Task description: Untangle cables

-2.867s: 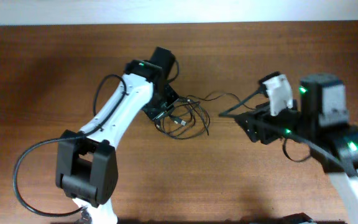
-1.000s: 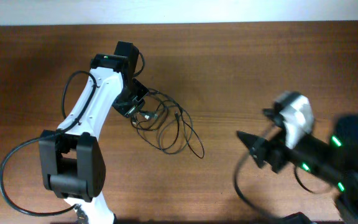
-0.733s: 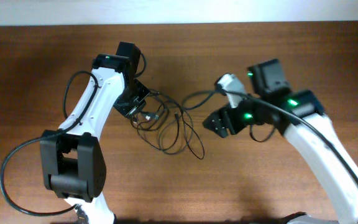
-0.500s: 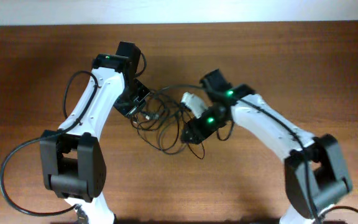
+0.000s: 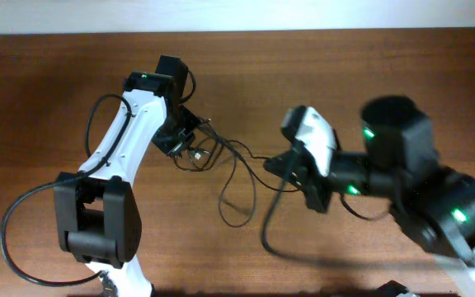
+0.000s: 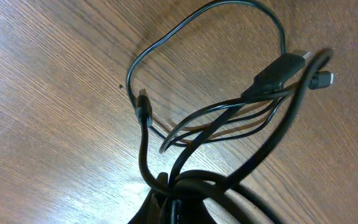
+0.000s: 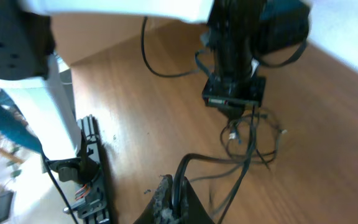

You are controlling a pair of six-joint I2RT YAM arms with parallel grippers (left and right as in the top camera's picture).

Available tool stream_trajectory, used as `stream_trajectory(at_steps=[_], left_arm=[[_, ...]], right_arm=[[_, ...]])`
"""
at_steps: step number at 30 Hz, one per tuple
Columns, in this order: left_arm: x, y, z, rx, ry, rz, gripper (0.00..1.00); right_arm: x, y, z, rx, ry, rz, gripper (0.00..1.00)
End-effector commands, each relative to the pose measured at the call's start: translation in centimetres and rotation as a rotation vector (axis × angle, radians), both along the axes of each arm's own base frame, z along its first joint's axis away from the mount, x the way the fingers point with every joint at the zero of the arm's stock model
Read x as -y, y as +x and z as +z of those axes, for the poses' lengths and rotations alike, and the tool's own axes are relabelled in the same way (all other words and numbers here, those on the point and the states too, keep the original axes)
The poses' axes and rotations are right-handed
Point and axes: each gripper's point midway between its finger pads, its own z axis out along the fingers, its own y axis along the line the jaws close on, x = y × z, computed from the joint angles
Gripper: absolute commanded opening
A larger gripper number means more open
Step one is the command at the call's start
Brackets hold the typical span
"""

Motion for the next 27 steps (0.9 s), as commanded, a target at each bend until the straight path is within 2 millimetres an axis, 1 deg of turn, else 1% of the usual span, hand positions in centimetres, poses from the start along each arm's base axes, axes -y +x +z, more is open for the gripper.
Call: stream_trajectory(at_steps=[1, 2, 4, 5, 6, 8, 9, 10, 11, 12, 13, 14, 15, 16, 17, 18, 19, 20, 21, 23, 25, 27], left_arm=[[-1.4, 0.2, -0.1, 0.01, 0.074, -0.002, 0.01], [-1.5, 0.2, -0.1, 0.012, 0.084, -0.002, 0.12], [-1.5, 0.2, -0.1, 0.012, 0.084, -0.002, 0.45], [-1.5, 0.2, -0.1, 0.012, 0.084, -0.002, 0.57], [-1.5, 0.2, -0.1, 0.012, 0.085, -0.002, 0.62], [-2.3, 0.3, -0.1, 0.019, 0.127, 0.0, 0.77], [-2.4, 0.4, -0.1, 0.021, 0.137, 0.0, 0.81], [-2.5, 0.4, -0.1, 0.022, 0.144, 0.0, 0.82], [-2.5, 0.4, -0.1, 0.022, 0.141, -0.02, 0.82], [-2.0, 0.5, -0.1, 0.027, 0.119, -0.098, 0.82], [-1.1, 0.8, -0.1, 0.046, 0.075, -0.232, 0.88], [0.1, 1.3, 0.0, 0.086, 0.021, -0.414, 0.91], [2.0, 1.6, 0.3, 0.152, -0.067, -0.67, 0.88], [3.5, 1.5, 0.7, 0.2, -0.146, -0.821, 0.84], [4.6, 1.1, 1.0, 0.229, -0.212, -0.909, 0.66], [5.6, 0.4, 1.4, 0.243, -0.278, -0.964, 0.61], [6.3, -0.4, 1.7, 0.242, -0.337, -0.989, 0.6], [6.5, -0.7, 1.8, 0.235, -0.356, -0.986, 0.6], [6.7, -1.1, 1.9, 0.228, -0.378, -0.982, 0.6], [7.2, -2.5, 2.3, 0.186, -0.445, -0.966, 0.62], [7.4, -3.7, 2.5, 0.141, -0.476, -0.957, 0.65], [7.8, -4.3, 2.5, 0.118, -0.483, -0.955, 0.68]], right_arm=[[1.7, -0.7, 2.1, 0.085, 0.016, -0.067, 0.04], [1.7, -0.8, 2.1, 0.076, 0.02, -0.072, 0.04], [1.7, -0.5, 1.9, 0.062, 0.017, -0.086, 0.04], [1.9, -0.1, 1.7, 0.065, 0.005, -0.106, 0.04], [2.0, 0.2, 1.7, 0.072, -0.002, -0.122, 0.04], [1.9, 0.3, 3.0, 0.123, 0.031, -0.124, 0.04], [2.0, 0.3, 3.7, 0.15, 0.049, -0.124, 0.04], [2.1, 0.1, 5.1, 0.2, 0.081, -0.126, 0.04], [2.2, -0.1, 5.9, 0.232, 0.102, -0.127, 0.04], [2.3, -0.1, 6.3, 0.245, 0.108, -0.132, 0.04], [2.4, 0.1, 6.3, 0.249, 0.104, -0.142, 0.04], [2.6, 0.3, 6.1, 0.248, 0.096, -0.157, 0.04], [2.6, 0.5, 5.7, 0.234, 0.083, -0.164, 0.04], [2.5, 0.8, 5.3, 0.195, 0.087, -0.18, 0.04], [2.5, 1.6, 4.8, 0.14, 0.094, -0.226, 0.04], [2.7, 2.8, 4.1, 0.062, 0.102, -0.306, 0.04], [2.6, 3.8, 3.4, -0.002, 0.108, -0.355, 0.04], [2.5, 4.0, 3.2, -0.02, 0.112, -0.363, 0.04], [2.4, 4.2, 3.1, -0.026, 0.111, -0.365, 0.04], [2.3, 4.3, 3.1, -0.022, 0.111, -0.366, 0.04], [2.5, 4.5, 2.9, -0.023, 0.101, -0.381, 0.04], [2.6, 4.4, 2.7, -0.029, 0.097, -0.381, 0.04]])
